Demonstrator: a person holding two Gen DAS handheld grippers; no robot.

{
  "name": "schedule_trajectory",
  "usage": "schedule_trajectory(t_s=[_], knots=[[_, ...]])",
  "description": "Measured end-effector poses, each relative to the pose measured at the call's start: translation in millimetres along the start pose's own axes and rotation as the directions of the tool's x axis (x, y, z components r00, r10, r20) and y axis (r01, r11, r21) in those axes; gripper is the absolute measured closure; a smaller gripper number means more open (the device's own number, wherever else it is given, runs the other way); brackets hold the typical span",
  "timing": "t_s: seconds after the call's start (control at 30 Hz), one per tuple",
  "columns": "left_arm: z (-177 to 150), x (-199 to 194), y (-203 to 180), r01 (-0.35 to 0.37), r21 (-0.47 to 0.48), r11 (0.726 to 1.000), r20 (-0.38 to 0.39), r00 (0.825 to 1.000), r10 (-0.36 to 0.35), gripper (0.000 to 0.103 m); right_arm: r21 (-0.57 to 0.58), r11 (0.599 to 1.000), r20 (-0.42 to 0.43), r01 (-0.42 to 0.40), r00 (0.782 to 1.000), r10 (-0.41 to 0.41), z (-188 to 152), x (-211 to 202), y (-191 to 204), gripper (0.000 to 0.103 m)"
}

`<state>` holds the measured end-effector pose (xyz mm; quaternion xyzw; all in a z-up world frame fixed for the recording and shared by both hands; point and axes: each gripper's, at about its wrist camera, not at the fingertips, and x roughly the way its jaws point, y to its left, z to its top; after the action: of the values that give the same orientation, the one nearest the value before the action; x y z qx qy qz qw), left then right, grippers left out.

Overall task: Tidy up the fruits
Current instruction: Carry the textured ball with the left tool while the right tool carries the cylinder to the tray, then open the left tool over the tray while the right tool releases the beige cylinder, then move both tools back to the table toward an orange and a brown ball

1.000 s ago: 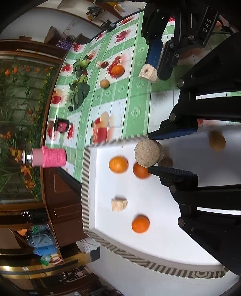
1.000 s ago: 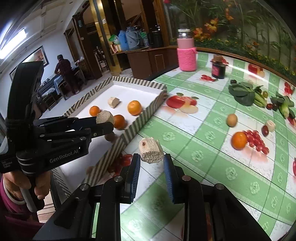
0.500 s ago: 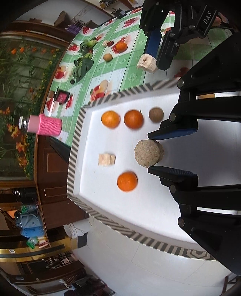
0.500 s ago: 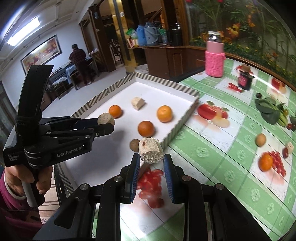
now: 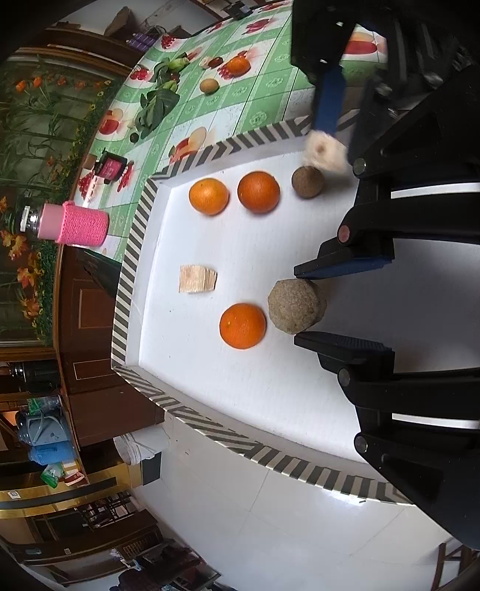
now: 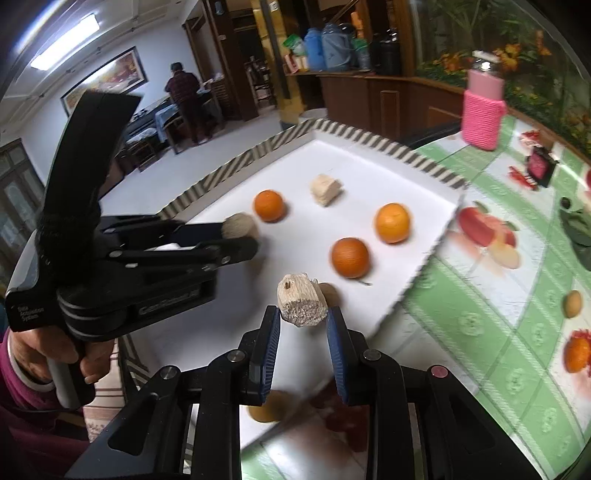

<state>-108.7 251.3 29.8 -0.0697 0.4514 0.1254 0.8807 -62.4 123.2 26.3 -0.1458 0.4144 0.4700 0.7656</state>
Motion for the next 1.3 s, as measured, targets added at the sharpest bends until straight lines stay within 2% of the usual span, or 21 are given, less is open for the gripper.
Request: schedule_trajectory(t_s=[0.13, 0.47, 0.53, 0.6, 0.7, 0.77, 0.83, 0.97, 1.1, 1.3], knots=[[2, 5, 3, -0.003, -0.007, 1.000, -0.016, 1.000, 0.003, 0.077, -0.020, 1.000, -0.036, -0.002, 0.999, 0.002, 1, 15, 4, 0.077], [3, 11, 3, -0.012, -0.018, 1.000, -0.046, 0.999, 0.011, 0.076, -0.038, 0.999, -0.041, 0.015, 0.999, -0.017, 4, 22, 7, 0.076], [3, 12, 3, -0.015, -0.018, 1.000, -0.049, 0.999, 0.015, 0.068, -0.024, 1.000, -0.038, 0.007, 0.999, -0.008, 3, 18, 7, 0.075], [3, 10, 3, -0.008, -0.025, 1.000, -0.042, 0.999, 0.007, 0.051, -0.014, 1.000, -0.030, 0.002, 1.000, -0.003, 3, 13, 6, 0.071], [5, 6, 4, -0.007, -0.037, 0.999, -0.024, 1.000, 0.006, 0.039, 0.000, 1.000, -0.009, 0.002, 1.000, -0.002, 2, 4, 4, 0.066], [5, 3, 3, -0.015, -0.036, 0.999, -0.015, 1.000, 0.015, 0.036, 0.011, 1.000, 0.008, -0.001, 1.000, 0.001, 2, -3, 1, 0.064], [5, 1, 2, -0.026, -0.034, 0.999, -0.009, 1.000, 0.025, 0.036, 0.020, 1.000, 0.021, 0.006, 1.000, -0.007, 0, -11, -2, 0.058], [7, -9, -4, -0.024, -0.032, 0.999, 0.020, 0.999, 0.025, 0.036, 0.045, 0.999, 0.036, 0.021, 0.999, -0.022, -4, -23, -12, 0.055], [10, -17, -17, -0.004, -0.015, 1.000, 0.041, 0.999, 0.005, 0.035, 0.085, 0.995, 0.056, 0.045, 0.997, -0.050, -10, -38, -27, 0.046], [9, -19, -47, 0.051, 0.025, 0.998, 0.038, 0.998, -0.052, 0.035, 0.139, 0.986, 0.056, 0.095, 0.993, -0.103, -23, -54, -51, 0.044]])
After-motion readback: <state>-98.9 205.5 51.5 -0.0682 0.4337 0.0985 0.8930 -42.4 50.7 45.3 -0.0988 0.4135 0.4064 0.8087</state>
